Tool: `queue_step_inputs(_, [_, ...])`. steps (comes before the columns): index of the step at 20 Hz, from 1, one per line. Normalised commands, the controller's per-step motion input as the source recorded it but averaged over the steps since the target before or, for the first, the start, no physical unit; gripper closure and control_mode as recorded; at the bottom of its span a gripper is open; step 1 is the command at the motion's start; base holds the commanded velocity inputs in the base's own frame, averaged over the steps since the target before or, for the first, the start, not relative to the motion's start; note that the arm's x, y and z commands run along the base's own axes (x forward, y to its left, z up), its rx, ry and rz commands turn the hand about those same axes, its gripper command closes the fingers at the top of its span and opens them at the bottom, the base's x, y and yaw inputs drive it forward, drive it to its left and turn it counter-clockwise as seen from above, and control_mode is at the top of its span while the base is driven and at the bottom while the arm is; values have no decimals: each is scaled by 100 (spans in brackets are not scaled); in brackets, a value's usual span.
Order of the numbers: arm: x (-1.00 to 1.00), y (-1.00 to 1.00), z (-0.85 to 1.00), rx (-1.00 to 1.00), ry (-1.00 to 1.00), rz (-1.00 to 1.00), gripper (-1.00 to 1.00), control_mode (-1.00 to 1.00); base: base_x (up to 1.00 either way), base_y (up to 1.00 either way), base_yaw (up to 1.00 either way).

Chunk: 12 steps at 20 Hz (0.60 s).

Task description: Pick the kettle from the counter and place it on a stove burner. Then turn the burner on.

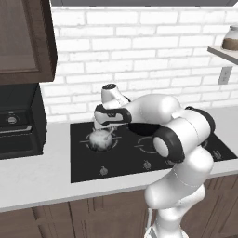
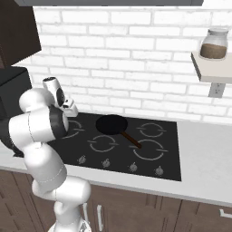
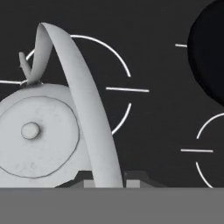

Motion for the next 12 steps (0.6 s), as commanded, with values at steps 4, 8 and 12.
queue_step_inputs(4, [20, 0, 0, 0, -5, -14, 100, -100, 0, 0, 0])
queue_step_inputs(8, [36, 0, 0, 0, -1, -21, 100, -100, 0, 0, 0])
queue_step_inputs(12, [23, 0, 0, 0, -1, -18, 100, -100, 0, 0, 0])
